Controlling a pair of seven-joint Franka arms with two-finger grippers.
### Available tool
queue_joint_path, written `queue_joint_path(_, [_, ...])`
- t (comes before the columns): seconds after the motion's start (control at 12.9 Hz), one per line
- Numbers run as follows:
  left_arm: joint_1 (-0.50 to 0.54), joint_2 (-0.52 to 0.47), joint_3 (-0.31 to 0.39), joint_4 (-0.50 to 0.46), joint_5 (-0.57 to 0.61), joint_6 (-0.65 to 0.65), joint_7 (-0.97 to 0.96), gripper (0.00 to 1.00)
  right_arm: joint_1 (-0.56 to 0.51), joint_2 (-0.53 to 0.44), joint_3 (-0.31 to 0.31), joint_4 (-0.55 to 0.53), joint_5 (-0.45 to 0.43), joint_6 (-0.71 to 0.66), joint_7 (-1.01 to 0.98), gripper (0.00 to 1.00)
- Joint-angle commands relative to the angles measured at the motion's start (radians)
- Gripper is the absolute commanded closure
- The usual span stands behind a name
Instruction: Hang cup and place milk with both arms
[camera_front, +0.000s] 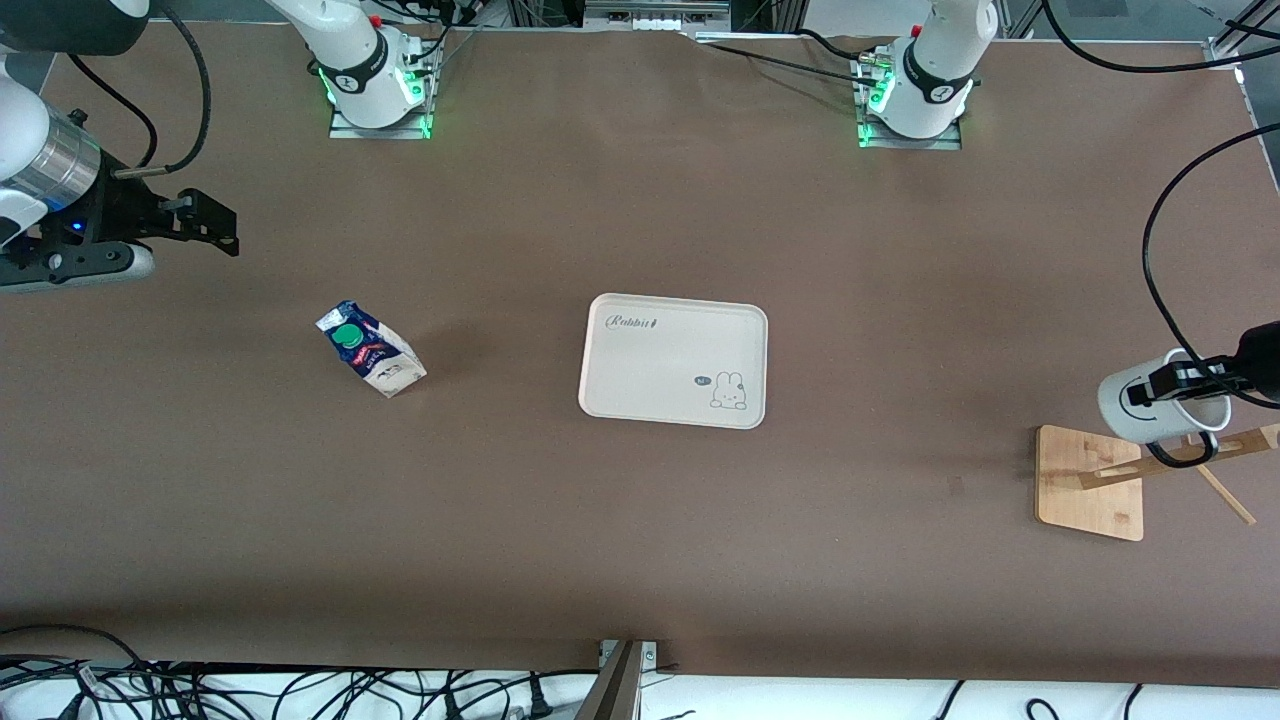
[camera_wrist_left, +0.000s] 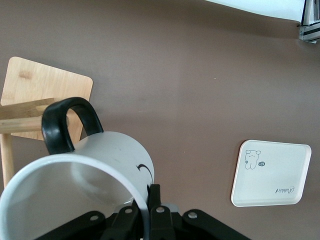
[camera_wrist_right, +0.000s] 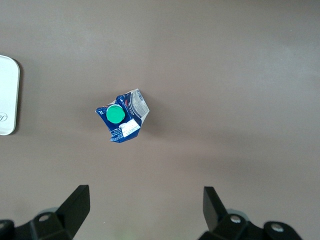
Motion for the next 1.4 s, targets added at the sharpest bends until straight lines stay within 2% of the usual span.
queue_joint_path(0.0, [0.016, -0.043, -0.010, 0.001, -0.026, -0.046, 0.006, 1.00, -0.017, 0.006, 0.017, 0.019, -0.012, -0.012, -0.004, 0.00])
queue_joint_path(1.24, [0.047, -0.020, -0.008, 0.006, -0.027, -0.044, 0.089, 1.00, -0.018, 0.006, 0.017, 0.020, -0.011, -0.012, -0.004, 0.00])
queue_joint_path(1.32, [0.056, -0.014, -0.010, 0.006, -0.033, -0.043, 0.101, 0.81, -0.017, 0.006, 0.017, 0.019, -0.011, -0.012, -0.004, 0.00])
